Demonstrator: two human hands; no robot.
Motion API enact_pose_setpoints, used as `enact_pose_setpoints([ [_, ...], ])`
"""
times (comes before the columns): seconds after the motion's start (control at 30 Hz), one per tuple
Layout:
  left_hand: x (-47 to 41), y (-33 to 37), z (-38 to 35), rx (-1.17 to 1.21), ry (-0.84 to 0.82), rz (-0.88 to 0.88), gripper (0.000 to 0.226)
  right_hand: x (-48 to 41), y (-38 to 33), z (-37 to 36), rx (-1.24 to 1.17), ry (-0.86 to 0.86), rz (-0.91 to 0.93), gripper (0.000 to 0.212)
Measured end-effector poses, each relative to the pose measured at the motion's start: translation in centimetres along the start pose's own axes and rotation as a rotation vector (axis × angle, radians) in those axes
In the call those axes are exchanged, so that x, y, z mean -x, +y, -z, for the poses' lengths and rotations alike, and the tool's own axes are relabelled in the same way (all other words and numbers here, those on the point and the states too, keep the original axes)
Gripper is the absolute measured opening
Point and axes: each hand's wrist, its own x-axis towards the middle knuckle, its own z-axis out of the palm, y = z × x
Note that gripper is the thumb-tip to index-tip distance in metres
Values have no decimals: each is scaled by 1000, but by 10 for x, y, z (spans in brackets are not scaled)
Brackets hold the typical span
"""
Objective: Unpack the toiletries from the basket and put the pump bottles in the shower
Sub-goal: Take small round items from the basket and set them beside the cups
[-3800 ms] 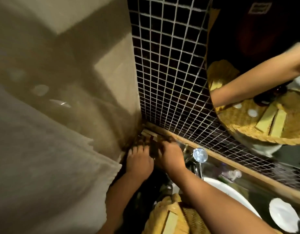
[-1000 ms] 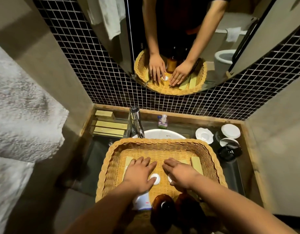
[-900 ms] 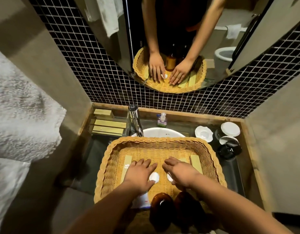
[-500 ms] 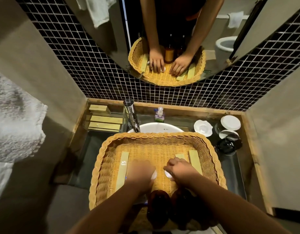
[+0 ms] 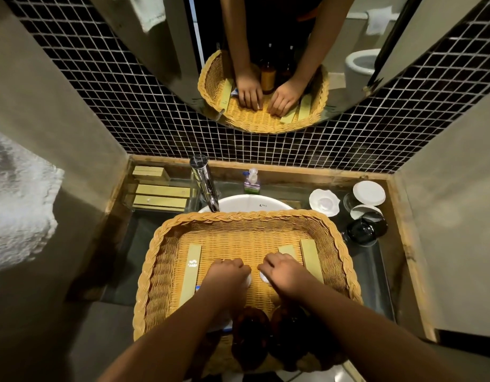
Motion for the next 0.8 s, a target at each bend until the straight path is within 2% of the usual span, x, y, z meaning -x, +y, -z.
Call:
enact_pose_setpoints([
  [0.13, -7, -1, 13, 14, 60, 19, 37, -2, -2, 6, -71, 69, -56, 42],
  [0.4, -26, -6, 62, 135, 257, 81, 46, -8, 8, 32, -162, 152, -193, 69],
  [0.53, -37, -6, 93, 73, 313, 107, 48, -7, 25, 54, -140, 229, -292, 62],
  [0.8, -76, 18, 143, 97, 428, 48, 47, 14, 72, 95, -144, 351, -415, 63],
])
